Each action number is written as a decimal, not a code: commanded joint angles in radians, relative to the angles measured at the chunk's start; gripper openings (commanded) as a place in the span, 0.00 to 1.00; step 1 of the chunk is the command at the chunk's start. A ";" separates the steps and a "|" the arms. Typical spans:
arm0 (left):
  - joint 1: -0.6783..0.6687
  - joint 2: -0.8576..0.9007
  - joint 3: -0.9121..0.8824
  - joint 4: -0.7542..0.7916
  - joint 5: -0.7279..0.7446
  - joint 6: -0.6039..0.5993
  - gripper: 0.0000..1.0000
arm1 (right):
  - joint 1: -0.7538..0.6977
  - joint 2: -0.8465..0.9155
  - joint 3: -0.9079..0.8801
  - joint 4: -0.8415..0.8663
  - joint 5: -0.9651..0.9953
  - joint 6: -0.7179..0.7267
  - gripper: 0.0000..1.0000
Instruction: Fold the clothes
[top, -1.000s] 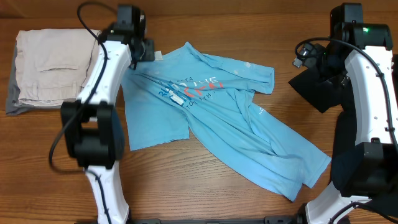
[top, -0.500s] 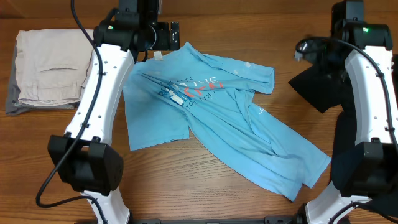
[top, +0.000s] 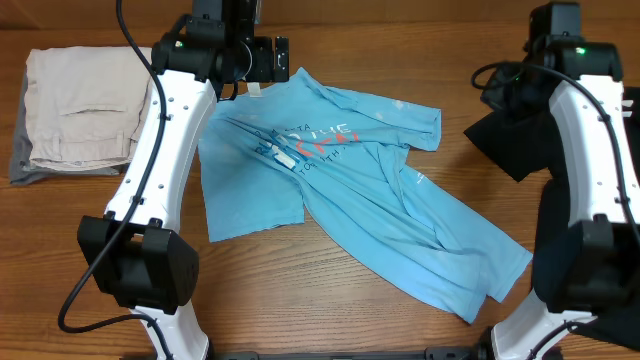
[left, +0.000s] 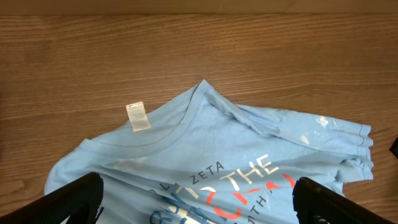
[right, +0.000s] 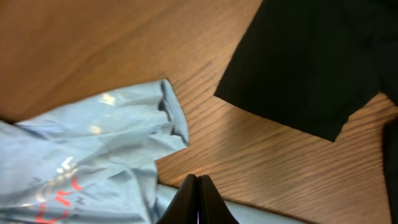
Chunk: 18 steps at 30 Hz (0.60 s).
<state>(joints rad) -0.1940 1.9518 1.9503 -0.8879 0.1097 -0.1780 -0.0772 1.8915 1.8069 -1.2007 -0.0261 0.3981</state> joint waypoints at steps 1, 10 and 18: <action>0.004 0.006 -0.001 0.002 0.014 -0.009 1.00 | -0.003 0.078 -0.052 0.032 0.011 -0.017 0.04; 0.003 0.006 -0.001 0.002 0.014 -0.010 1.00 | -0.018 0.237 -0.067 0.151 0.011 -0.108 0.04; 0.004 0.006 -0.001 0.002 0.014 -0.010 1.00 | -0.077 0.330 -0.067 0.194 0.033 -0.115 0.04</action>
<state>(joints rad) -0.1940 1.9518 1.9503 -0.8883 0.1101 -0.1780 -0.1249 2.1761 1.7386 -1.0168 -0.0143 0.2958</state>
